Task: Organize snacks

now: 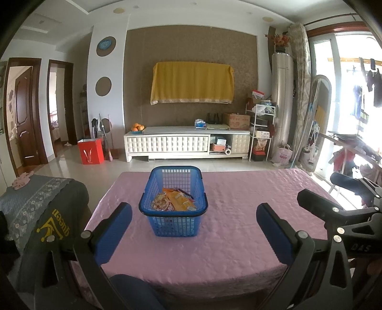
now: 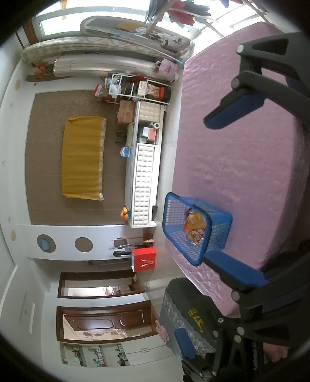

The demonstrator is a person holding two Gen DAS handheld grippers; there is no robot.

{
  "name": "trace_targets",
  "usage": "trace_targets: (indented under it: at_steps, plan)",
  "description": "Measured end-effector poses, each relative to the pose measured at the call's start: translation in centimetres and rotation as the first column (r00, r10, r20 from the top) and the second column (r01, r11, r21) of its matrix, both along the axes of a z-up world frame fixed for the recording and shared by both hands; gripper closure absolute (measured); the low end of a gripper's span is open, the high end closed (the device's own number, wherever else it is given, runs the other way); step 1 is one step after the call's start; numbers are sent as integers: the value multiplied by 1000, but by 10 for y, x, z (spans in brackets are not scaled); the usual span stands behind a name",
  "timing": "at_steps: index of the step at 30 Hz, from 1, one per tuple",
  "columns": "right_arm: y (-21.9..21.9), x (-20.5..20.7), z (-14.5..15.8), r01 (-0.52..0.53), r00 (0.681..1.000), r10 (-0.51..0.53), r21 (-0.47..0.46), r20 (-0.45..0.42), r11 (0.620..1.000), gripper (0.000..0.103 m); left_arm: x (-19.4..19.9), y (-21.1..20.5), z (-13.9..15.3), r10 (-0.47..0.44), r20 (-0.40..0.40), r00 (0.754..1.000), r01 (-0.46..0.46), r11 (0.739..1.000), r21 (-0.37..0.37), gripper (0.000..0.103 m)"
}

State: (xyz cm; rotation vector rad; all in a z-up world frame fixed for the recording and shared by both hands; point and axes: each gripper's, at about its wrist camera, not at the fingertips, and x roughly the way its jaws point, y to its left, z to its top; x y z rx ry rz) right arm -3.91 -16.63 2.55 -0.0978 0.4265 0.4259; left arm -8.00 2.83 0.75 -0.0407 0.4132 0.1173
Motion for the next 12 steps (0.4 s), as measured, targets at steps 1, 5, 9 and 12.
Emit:
trace_targets:
  at_steps: [1,5,9,12]
  plan:
    - [1,-1,-1,0,1000,0,0,-1,1000,0,0,0,0,3,1,1000,-3,1000,2,0]
    - [1,-1,-1,0,1000,0,2,-3,1000,0,0,-2,-1,-6,-4,1000,6,1000,5,0]
    - [3,-2,-4,-1,1000,1,-1,-11,1000,0,1,-5,-2,-12,-8,1000,12,1000,7,0]
    - [3,-3,-4,1,1000,-1,2,-14,1000,0,0,-7,-2,-14,-7,1000,15,1000,7,0]
